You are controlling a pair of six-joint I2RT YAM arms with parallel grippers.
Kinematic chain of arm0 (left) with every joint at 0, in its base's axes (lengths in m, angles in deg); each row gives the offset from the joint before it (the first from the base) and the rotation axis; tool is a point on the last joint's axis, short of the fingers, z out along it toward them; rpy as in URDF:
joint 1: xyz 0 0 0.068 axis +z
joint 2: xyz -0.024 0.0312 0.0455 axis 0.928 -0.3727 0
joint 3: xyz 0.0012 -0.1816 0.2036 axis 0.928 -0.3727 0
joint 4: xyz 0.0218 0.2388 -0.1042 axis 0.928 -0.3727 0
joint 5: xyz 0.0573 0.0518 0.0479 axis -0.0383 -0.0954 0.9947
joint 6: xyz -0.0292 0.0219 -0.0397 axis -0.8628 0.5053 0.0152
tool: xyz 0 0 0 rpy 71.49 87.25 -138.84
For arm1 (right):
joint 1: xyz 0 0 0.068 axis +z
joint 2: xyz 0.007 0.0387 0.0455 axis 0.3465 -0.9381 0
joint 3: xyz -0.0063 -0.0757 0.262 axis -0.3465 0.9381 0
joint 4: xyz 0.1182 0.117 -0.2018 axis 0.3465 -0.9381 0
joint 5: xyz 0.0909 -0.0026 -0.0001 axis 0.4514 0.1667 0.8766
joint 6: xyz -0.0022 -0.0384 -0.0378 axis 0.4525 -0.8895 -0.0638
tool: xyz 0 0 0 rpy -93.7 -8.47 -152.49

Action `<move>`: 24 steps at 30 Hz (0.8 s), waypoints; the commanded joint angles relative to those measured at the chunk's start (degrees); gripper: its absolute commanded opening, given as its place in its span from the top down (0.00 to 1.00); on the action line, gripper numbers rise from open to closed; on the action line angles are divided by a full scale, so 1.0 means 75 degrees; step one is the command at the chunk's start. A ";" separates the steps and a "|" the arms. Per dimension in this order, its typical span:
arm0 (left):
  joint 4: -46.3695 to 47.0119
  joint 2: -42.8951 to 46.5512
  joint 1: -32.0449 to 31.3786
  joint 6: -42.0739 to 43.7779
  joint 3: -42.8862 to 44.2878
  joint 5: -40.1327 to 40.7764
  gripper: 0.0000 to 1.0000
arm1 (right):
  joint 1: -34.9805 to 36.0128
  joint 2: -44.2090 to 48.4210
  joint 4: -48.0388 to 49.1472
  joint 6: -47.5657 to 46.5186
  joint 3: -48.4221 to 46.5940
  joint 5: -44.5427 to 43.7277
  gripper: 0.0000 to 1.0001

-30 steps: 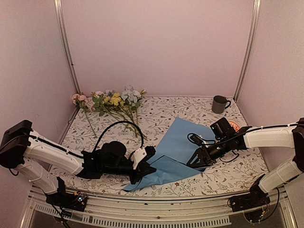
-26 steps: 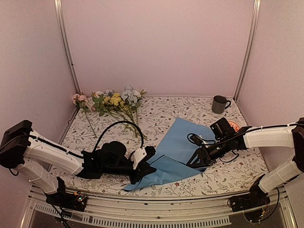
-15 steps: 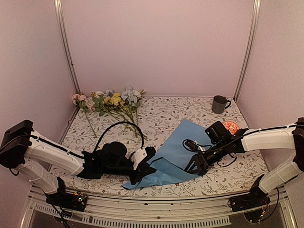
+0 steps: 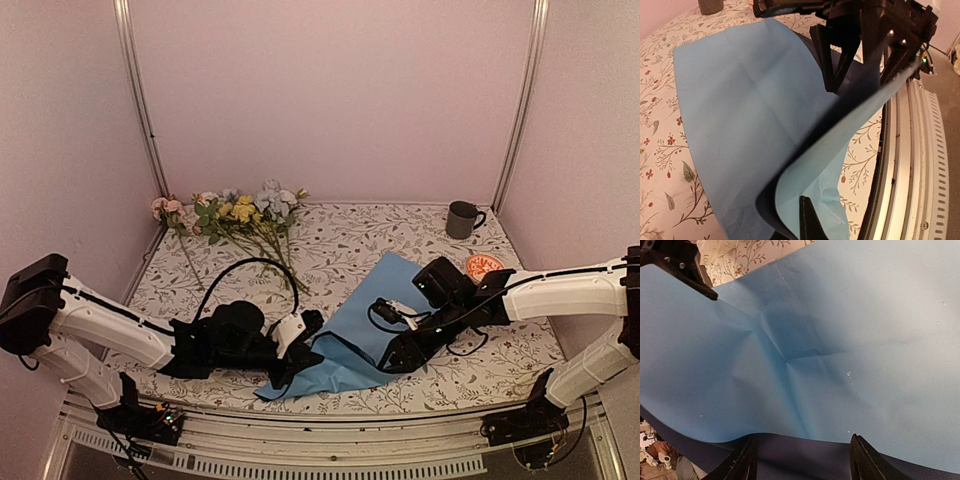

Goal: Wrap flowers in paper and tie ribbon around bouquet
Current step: Pass from the left arm to the right

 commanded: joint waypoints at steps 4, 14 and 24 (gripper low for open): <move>-0.0036 0.0159 0.0084 -0.0211 -0.0190 0.0128 1.00 | -0.0087 -0.0147 -0.0234 0.1502 0.0144 -0.1342 0.34; 0.0226 -0.0120 0.0035 -0.0236 -0.0223 -0.0084 1.00 | -0.0876 0.1063 0.3010 0.4383 0.2381 -0.0603 0.27; 0.0234 -0.0202 -0.0014 -0.0219 -0.0273 -0.0015 1.00 | -0.1082 0.1430 0.3269 0.4880 0.2668 -0.0272 0.28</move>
